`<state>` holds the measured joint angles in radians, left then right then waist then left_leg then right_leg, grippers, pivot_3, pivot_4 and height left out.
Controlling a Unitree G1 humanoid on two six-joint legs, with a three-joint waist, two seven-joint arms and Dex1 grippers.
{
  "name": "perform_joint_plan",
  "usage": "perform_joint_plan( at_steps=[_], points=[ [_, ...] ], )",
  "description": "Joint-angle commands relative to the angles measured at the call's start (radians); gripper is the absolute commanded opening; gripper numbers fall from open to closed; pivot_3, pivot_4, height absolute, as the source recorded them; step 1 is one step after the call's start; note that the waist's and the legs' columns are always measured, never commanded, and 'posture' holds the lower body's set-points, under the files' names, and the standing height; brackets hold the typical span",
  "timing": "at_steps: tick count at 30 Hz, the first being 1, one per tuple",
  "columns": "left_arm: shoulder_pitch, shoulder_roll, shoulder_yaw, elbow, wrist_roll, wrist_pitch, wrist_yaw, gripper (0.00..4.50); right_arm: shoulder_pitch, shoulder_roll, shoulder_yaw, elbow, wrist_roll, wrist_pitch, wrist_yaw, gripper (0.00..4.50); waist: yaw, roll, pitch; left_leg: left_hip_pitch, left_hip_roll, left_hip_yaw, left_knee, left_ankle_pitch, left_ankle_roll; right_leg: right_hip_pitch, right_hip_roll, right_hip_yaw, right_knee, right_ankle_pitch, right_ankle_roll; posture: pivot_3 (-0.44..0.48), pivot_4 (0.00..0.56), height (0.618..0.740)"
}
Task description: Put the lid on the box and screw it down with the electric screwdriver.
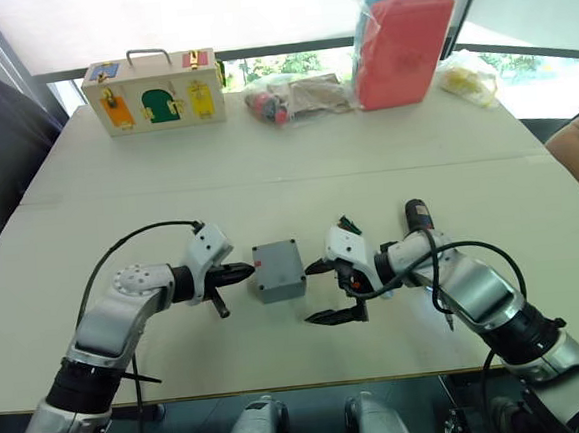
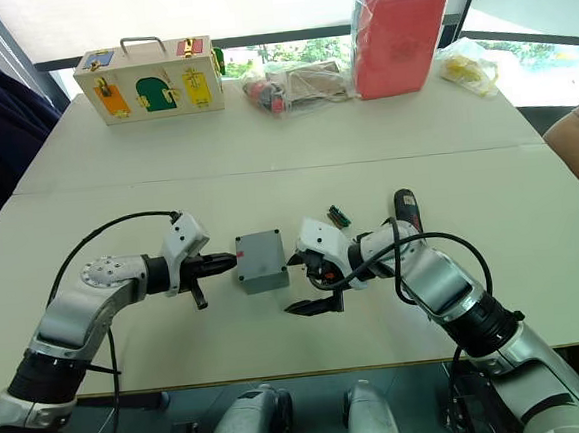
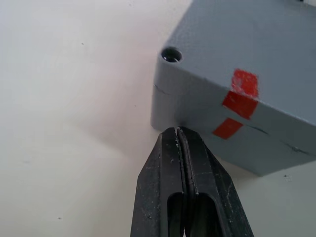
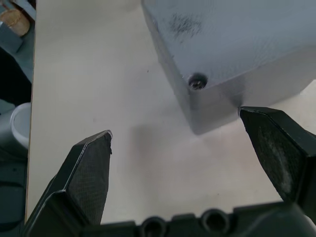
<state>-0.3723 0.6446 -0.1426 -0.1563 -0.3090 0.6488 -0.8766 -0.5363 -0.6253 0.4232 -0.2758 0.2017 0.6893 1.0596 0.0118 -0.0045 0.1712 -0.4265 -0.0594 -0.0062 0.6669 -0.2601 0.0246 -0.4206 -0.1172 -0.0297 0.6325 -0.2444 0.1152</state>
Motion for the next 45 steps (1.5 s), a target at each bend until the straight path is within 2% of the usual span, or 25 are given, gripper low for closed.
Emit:
perform_joint_plan(
  at_steps=[1, 6, 10, 14, 17, 23, 26, 30, 43, 45],
  points=[
    [-0.028, -0.002, -0.002, -0.008, 0.000, -0.017, -0.014, 0.00, 0.003, 0.016, -0.020, -0.061, 0.026, 0.021, -0.016, 4.40, 0.000, 0.000, 0.000, 0.000, 0.000, 0.000, 0.000, 0.000, 0.000, 0.000, 0.000, 0.000, 0.000, 0.000, 0.000, 0.000, 0.150, 0.740],
    [-0.030, 0.020, 0.014, -0.021, -0.004, -0.010, -0.030, 0.00, 0.013, 0.004, -0.065, -0.093, 0.036, 0.058, -0.048, 4.40, 0.000, 0.000, 0.000, 0.000, 0.000, 0.000, 0.000, 0.000, 0.000, 0.000, 0.000, 0.000, 0.000, 0.000, 0.000, 0.000, 0.150, 0.740],
    [-0.020, 0.100, 0.078, -0.074, -0.046, 0.016, -0.084, 0.00, 0.052, -0.030, -0.242, -0.178, 0.110, 0.159, -0.105, 4.40, 0.001, 0.000, 0.000, 0.000, 0.000, 0.000, 0.000, 0.000, 0.000, 0.000, 0.000, 0.000, 0.000, 0.000, 0.000, 0.000, 0.150, 0.740],
    [-0.043, 0.162, 0.185, -0.165, -0.208, 0.120, -0.153, 0.00, 0.119, -0.004, -0.477, -0.229, 0.191, 0.261, -0.221, 4.40, 0.001, 0.000, 0.000, 0.000, 0.000, -0.001, 0.000, -0.001, 0.002, 0.000, -0.001, 0.000, 0.000, 0.000, 0.000, 0.000, 0.150, 0.740],
    [-0.069, 0.174, 0.211, -0.210, -0.282, 0.174, -0.168, 0.00, 0.190, -0.007, -0.543, -0.237, 0.186, 0.263, -0.280, 4.40, 0.003, 0.000, 0.000, 0.000, 0.000, -0.001, 0.000, -0.001, 0.002, 0.001, -0.001, 0.000, 0.000, 0.000, 0.000, 0.000, 0.150, 0.740],
    [-0.122, 0.171, 0.158, -0.231, -0.312, 0.191, -0.179, 0.00, 0.273, 0.028, -0.521, -0.204, 0.145, 0.217, -0.395, 4.40, -0.004, -0.001, 0.000, 0.001, 0.000, 0.000, 0.000, -0.001, 0.002, 0.001, 0.000, 0.000, 0.000, 0.000, 0.000, 0.000, 0.150, 0.740],
    [-0.148, 0.154, 0.126, -0.207, -0.304, 0.180, -0.174, 0.00, 0.291, 0.036, -0.484, -0.181, 0.116, 0.189, -0.431, 3.72, -0.003, 0.000, 0.000, 0.001, 0.000, 0.000, 0.000, -0.001, 0.002, 0.001, 0.001, 0.000, 0.000, 0.000, 0.000, 0.000, 0.150, 0.740],
    [-0.153, 0.147, 0.105, -0.199, -0.300, 0.169, -0.176, 0.00, 0.297, 0.061, -0.467, -0.165, 0.117, 0.175, -0.466, 2.54, -0.001, -0.001, 0.000, 0.001, 0.000, 0.000, 0.000, -0.001, 0.002, 0.001, 0.001, 0.000, 0.000, 0.000, 0.000, 0.000, 0.150, 0.740],
    [-0.128, 0.137, 0.102, -0.210, -0.305, 0.163, -0.158, 0.00, 0.302, 0.068, -0.431, -0.121, 0.111, 0.131, -0.502, 2.54, -0.001, -0.001, 0.000, 0.001, 0.000, 0.000, 0.000, -0.001, 0.003, 0.001, 0.001, 0.000, 0.000, 0.000, 0.000, 0.000, 0.150, 0.740],
    [-0.123, 0.138, 0.105, -0.212, -0.307, 0.163, -0.158, 0.00, 0.300, 0.069, -0.430, -0.119, 0.113, 0.130, -0.504, 2.06, -0.001, -0.001, 0.000, 0.001, 0.000, 0.000, 0.000, -0.001, 0.003, 0.001, 0.001, 0.000, 0.000, 0.000, 0.000, 0.000, 0.150, 0.740]
  ],
)
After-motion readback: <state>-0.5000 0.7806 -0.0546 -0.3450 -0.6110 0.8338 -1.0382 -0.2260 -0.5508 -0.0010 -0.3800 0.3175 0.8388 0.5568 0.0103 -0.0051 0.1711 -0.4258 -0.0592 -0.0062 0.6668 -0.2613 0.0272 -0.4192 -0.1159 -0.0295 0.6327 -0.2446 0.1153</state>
